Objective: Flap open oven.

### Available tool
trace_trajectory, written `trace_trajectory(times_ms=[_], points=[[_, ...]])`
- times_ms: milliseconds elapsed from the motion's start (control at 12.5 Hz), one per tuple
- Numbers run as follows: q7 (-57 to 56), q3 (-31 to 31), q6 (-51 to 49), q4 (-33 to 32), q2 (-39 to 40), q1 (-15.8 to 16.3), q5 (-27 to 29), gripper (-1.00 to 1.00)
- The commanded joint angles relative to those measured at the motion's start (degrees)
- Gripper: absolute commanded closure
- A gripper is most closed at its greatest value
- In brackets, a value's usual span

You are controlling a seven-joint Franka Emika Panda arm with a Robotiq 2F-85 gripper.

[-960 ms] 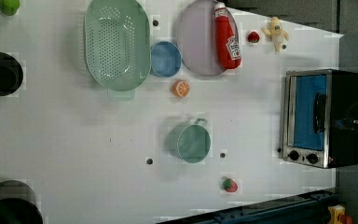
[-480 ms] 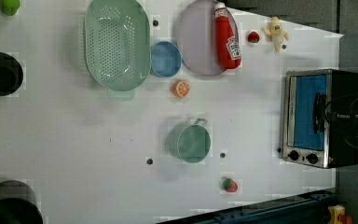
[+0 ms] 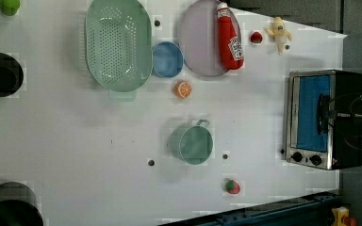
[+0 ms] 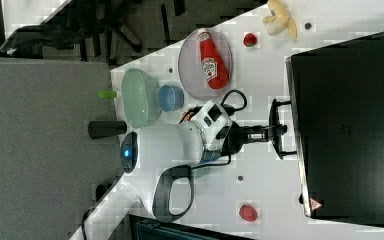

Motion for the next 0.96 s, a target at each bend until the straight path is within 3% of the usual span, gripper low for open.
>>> trace_trajectory(times_ms=[80, 560, 960], points=[[2.86, 2.71, -0.58, -1.38, 1.19, 1.63, -2.16, 0.65], [23.13, 7.78, -1.07, -2.63, 4.57, 4.75, -16.34, 0.65], [40.93, 10.4, -1.18, -1.62, 11.76, 8.67, -26.86, 0.65]])
